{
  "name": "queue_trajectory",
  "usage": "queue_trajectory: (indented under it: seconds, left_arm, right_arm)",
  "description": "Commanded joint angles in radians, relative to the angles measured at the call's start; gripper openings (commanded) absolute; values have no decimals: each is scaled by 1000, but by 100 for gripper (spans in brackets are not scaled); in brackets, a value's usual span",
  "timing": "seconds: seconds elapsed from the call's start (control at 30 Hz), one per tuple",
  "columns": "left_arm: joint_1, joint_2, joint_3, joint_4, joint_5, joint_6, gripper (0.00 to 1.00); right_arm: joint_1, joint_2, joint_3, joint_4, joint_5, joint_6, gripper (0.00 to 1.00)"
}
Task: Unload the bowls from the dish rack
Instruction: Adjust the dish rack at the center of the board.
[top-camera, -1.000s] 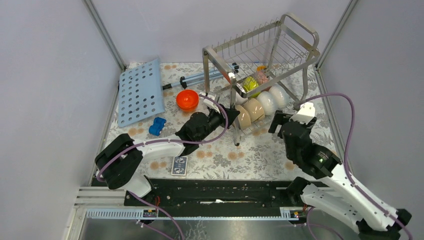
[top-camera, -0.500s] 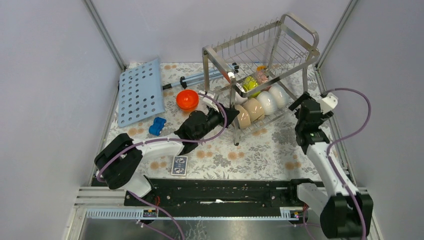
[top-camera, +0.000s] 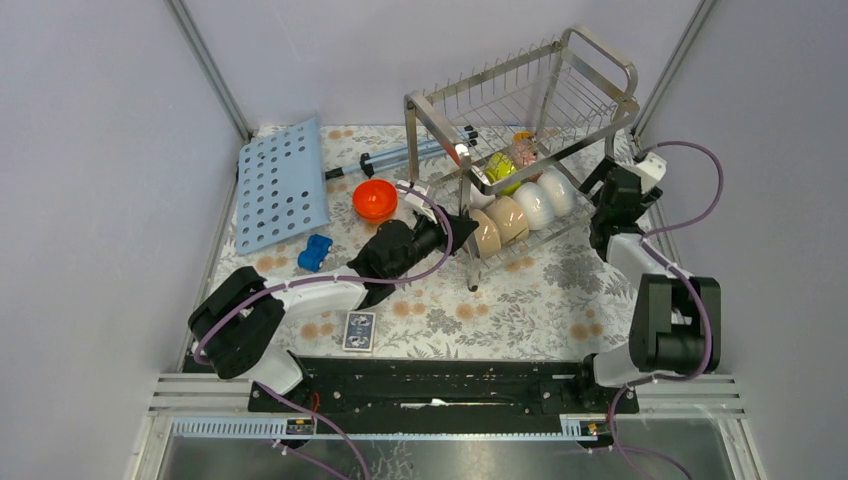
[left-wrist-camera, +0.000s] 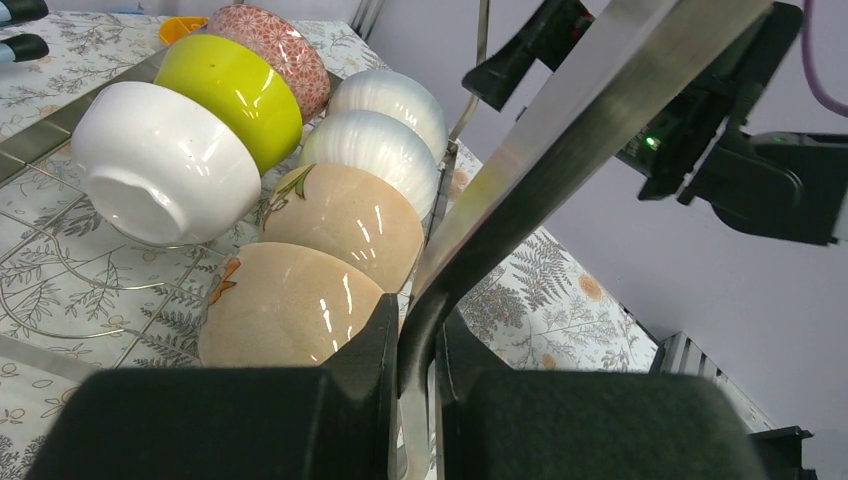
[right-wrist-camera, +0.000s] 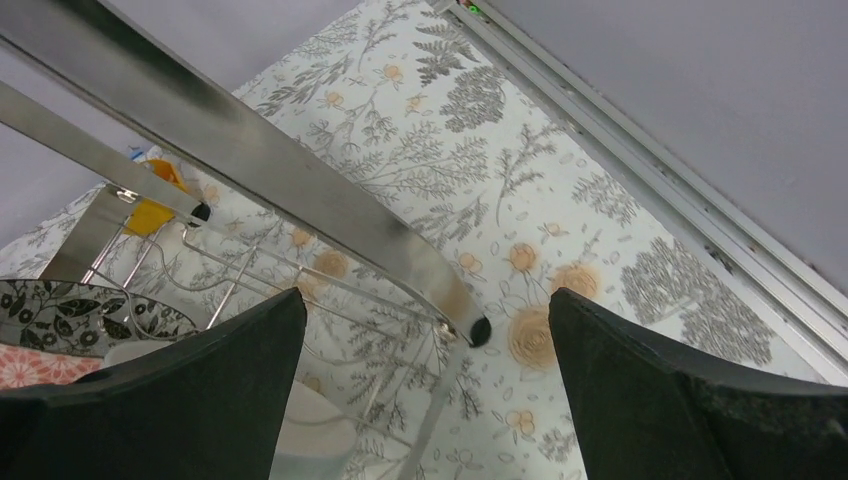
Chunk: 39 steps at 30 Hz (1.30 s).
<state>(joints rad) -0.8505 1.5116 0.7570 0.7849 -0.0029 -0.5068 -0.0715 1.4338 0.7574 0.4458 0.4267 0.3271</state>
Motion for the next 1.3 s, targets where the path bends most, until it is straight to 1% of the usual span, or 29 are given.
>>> queue_trajectory:
  seconds: [0.0, 0.17, 0.3, 0.37, 0.47, 0.6, 0.73, 0.83, 0.97, 1.27]
  left_arm:
    - [63, 1, -4, -116, -157, 29, 0]
    - [64, 1, 3, -131, -162, 37, 0]
    - [65, 5, 15, -145, -161, 44, 0]
    - [66, 8, 22, -152, -160, 46, 0]
    - [71, 9, 30, -156, -157, 49, 0]
    - [78, 8, 30, -156, -156, 48, 0]
    - [92, 11, 42, -167, -152, 37, 0]
    - [103, 17, 57, -179, -149, 25, 0]
    - [112, 31, 81, -195, -141, 22, 0]
    - [139, 33, 90, -234, -152, 25, 0]
  right_arm:
    - [-1, 83, 129, 96, -35, -67, 97]
    - [-1, 167, 201, 93, -22, -125, 90]
    - [-1, 211, 234, 85, -17, -133, 82]
    - [-2, 224, 243, 82, -20, -134, 74]
    - [-2, 236, 252, 71, -14, -137, 59]
    - [-2, 242, 256, 47, 21, -145, 36]
    - [-2, 219, 241, 27, 43, -145, 22]
    - [-1, 182, 232, -18, 63, -117, 13]
    - [-1, 121, 218, -97, 90, -85, 9]
    - [0, -59, 111, -216, 89, -5, 1]
